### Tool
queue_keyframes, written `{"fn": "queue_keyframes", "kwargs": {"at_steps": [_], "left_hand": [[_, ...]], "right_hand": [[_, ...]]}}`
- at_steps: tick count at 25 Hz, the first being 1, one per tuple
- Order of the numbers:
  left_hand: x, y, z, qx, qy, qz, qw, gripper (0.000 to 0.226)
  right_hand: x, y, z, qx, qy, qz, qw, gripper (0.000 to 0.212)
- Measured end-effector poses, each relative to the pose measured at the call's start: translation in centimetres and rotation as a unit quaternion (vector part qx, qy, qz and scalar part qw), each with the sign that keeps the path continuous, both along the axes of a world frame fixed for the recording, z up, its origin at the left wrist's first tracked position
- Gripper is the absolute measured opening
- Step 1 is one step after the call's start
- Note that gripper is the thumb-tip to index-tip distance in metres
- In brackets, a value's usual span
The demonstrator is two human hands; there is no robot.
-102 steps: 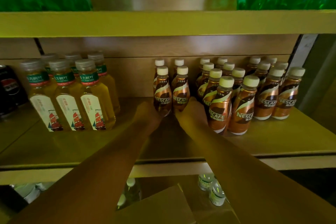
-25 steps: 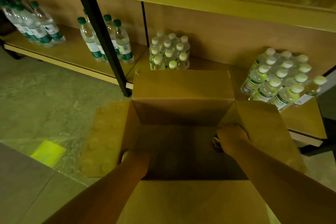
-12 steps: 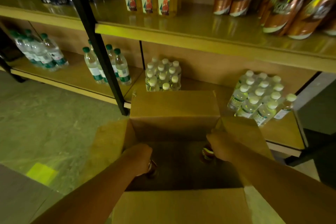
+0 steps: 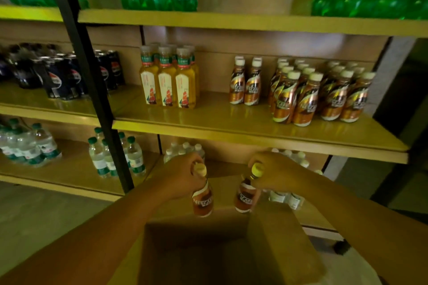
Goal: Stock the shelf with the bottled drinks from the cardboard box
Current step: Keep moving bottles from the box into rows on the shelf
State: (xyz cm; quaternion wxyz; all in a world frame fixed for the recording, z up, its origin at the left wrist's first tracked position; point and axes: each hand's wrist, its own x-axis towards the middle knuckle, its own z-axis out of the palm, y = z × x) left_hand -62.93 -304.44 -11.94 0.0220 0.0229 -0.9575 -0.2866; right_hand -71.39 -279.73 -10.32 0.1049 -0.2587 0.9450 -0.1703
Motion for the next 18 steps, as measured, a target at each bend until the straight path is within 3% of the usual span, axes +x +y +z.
{"fn": "queue_keyframes", "kwargs": {"at_steps": [3,6,11,18], "left_hand": [[-3.3,0.4,4.4,0.079,0.071,-0.001,0.994,0.042],[-6.2,1.4,7.5,0.138,0.126,-0.017,0.982,0.041],[-11.2,3.0,12.4,0.141,0.19,0.014,0.972,0.032],[-18.5,2.7,13.2,0.132,0.223,0.031,0.965,0.035]], "right_hand": [[-1.0,0.2,4.6,-0.086,0.031,-0.016,0.996,0.028],[-2.0,0.3,8.3,-0.194,0.031,-0.047,0.979,0.037],[-6.4,-0.3,13.4,-0.325,0.076,-0.074,0.94,0.041],[-11.3,-2.3,14.4,-0.326,0.12,-0.106,0.932,0.029]]}}
